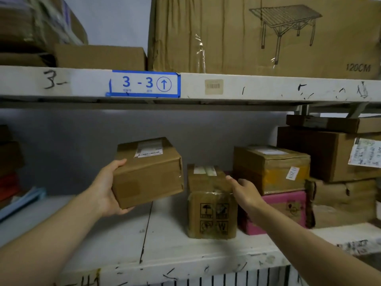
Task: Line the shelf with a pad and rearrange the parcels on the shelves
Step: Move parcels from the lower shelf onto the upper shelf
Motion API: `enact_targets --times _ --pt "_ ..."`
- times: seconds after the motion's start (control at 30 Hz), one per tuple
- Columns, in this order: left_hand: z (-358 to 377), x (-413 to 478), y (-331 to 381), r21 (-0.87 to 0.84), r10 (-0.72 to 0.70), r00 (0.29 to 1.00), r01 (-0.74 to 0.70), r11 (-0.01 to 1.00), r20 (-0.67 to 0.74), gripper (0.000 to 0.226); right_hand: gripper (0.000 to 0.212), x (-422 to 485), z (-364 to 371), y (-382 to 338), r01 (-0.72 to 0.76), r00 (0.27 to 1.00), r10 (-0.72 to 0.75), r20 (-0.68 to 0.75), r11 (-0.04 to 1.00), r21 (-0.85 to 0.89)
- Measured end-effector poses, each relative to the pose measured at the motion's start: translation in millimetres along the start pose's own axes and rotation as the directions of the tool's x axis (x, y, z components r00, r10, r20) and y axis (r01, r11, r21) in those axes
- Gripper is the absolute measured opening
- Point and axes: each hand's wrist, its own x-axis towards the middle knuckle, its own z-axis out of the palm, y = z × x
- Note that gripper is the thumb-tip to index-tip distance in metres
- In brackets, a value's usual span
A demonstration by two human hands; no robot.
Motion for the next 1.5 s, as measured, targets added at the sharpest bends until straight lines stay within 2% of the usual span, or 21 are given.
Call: enact_targets --times 0.07,0.17,0.37,0.5,0.63,0.73,0.9,1.13,1.27,1.37,1.5 --pt "-18 6 -13 0.003 -0.045 0.998 0.045 0.999 -0.037 0.048 0.054 3 6 3 -0.013 1.0 0.013 0.0 1.0 0.006" --pt "-32 12 -31 0.016 -0.118 0.991 0.119 0.993 -0.055 0.046 0.052 7 14 7 -0.107 0.994 0.107 0.015 0.994 0.032" --pt "-34 25 -55 0.056 -0.193 0.981 0.192 0.98 0.015 0.05 0.036 15 15 16 -0.268 0.962 0.257 0.088 0.95 0.16" --pt "-25 32 -61 0.059 -0.183 0.98 0.178 0.982 0.079 0.046 0.042 19 18 25 -0.254 0.96 0.222 0.17 0.947 0.197" --pt "-30 41 -64 0.068 -0.168 0.98 0.162 0.984 0.105 0.049 0.063 24 21 40 -0.266 0.954 0.205 0.22 0.916 0.3" --pt "-38 46 -66 0.055 -0.163 0.98 0.158 0.986 0.116 0.048 0.067 26 22 40 -0.3 0.941 0.212 0.264 0.882 0.363" --pt "-45 47 -65 0.041 -0.134 0.982 0.13 0.991 0.133 0.045 0.058 24 28 25 -0.36 0.932 0.322 0.169 0.884 0.3" --pt "-60 45 -55 -0.022 -0.104 0.983 0.108 0.994 0.151 0.05 0.076 24 39 22 -0.336 0.933 0.273 0.235 0.894 0.296" --pt "-70 46 -46 -0.065 -0.067 0.983 0.079 0.995 0.171 0.045 0.088 20 46 17 -0.348 0.927 0.276 0.255 0.887 0.302" --pt "-78 47 -38 -0.079 -0.049 0.983 0.064 0.995 0.178 0.045 0.085 13 52 8 -0.33 0.931 0.26 0.255 0.898 0.291" --pt "-88 44 -34 -0.098 -0.024 0.983 0.042 0.994 0.181 0.044 0.063 5 59 7 -0.295 0.951 0.233 0.205 0.881 0.369"
